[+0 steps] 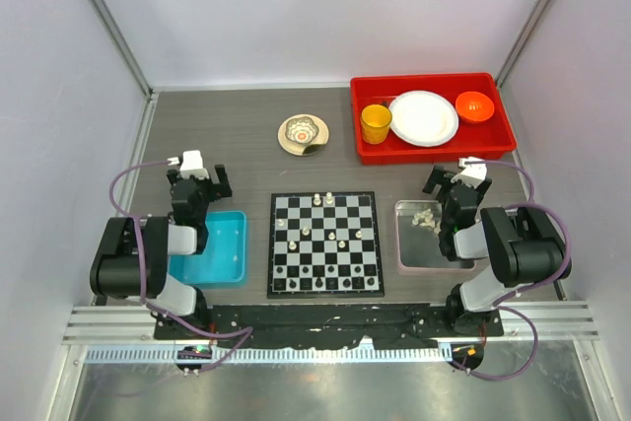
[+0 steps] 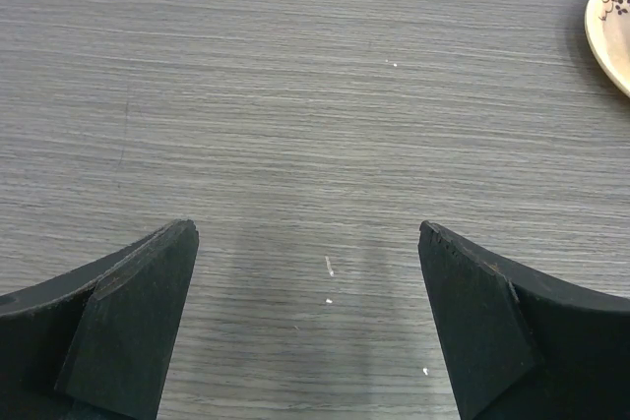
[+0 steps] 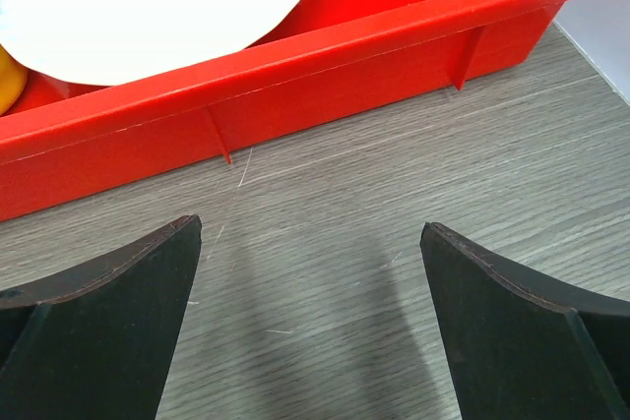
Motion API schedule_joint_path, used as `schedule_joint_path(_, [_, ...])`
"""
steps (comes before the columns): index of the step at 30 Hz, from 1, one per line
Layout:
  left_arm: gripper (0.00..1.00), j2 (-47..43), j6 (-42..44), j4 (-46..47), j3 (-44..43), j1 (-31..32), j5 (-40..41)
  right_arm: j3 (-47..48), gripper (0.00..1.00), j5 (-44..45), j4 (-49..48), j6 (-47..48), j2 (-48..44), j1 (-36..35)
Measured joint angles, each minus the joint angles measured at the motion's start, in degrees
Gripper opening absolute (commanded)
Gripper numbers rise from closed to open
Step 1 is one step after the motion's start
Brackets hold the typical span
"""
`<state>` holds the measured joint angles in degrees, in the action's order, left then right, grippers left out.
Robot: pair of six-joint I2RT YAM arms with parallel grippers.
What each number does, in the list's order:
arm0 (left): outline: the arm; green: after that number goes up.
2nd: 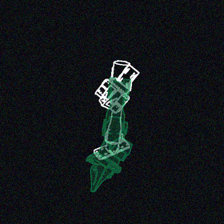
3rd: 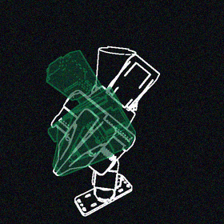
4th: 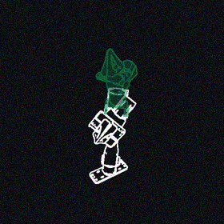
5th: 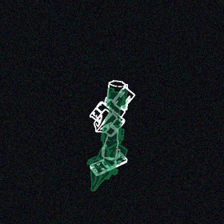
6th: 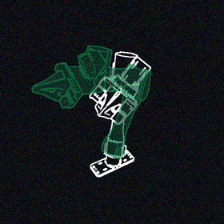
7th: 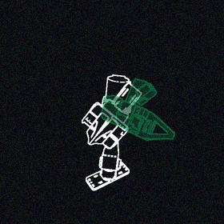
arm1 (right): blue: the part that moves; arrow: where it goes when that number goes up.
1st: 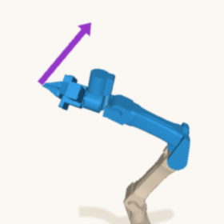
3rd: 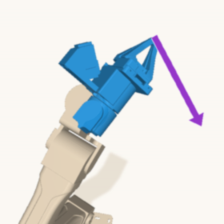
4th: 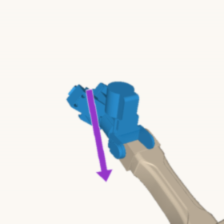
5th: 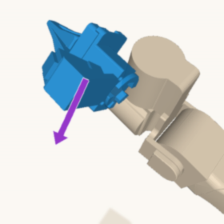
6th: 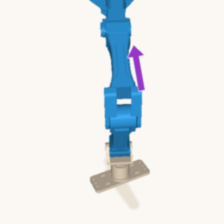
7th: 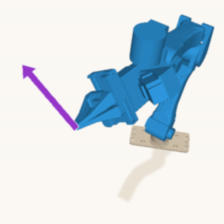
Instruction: Set up the chess pieces on the board
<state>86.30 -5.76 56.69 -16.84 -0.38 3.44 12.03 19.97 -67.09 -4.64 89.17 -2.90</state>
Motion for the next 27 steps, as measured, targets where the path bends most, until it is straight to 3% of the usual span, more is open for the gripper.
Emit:
schedule_joint_path(19, [1.00,-0.20,0.22,-0.07,0.00,0.00,-0.57,0.00,1.00,-0.20,0.00,0.02,0.00,0.00])
schedule_joint_path(27, [1.00,-10.86,-0.20,-5.49,0.07,1.90,1.70,0.00,1.00,-0.20,0.00,0.02,0.00,0.00])
